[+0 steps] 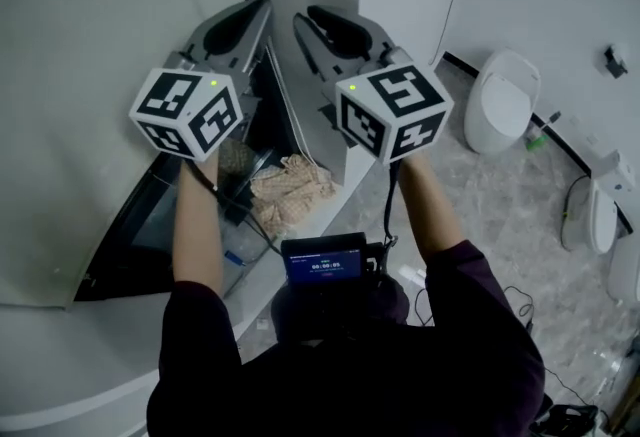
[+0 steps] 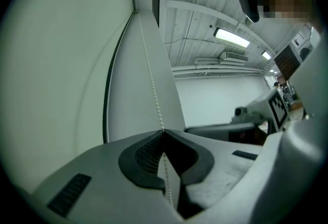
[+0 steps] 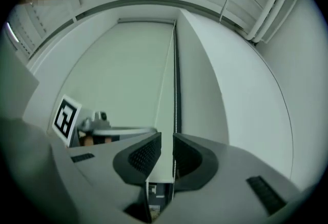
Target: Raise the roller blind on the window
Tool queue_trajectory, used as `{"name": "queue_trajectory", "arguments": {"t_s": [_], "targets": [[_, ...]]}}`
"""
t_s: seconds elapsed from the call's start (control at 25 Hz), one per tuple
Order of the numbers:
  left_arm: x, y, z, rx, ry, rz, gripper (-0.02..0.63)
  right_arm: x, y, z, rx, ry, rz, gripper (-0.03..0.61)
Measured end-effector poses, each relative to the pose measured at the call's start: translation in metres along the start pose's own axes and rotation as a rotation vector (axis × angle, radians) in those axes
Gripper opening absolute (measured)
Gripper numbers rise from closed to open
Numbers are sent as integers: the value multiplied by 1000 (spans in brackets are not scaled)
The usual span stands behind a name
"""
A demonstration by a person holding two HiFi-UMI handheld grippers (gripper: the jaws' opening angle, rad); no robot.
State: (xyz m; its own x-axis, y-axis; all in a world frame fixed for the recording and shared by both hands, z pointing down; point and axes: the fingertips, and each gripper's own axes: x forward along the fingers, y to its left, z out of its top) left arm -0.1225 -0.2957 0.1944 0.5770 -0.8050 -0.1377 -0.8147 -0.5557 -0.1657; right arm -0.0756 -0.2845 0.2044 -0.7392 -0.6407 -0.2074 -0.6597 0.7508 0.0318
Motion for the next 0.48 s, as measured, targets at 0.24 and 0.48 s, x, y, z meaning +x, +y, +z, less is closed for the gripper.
{"name": "queue_trajectory", "arguments": {"t_s": [0.24,0.48], "targets": [[1,-23,-76,-110,95,-45,14,22,-2,56,-16,-37,41,51],[-9,-47,-113,-172,125,-68,14,39,-2,66,-48,5,64,51]]}}
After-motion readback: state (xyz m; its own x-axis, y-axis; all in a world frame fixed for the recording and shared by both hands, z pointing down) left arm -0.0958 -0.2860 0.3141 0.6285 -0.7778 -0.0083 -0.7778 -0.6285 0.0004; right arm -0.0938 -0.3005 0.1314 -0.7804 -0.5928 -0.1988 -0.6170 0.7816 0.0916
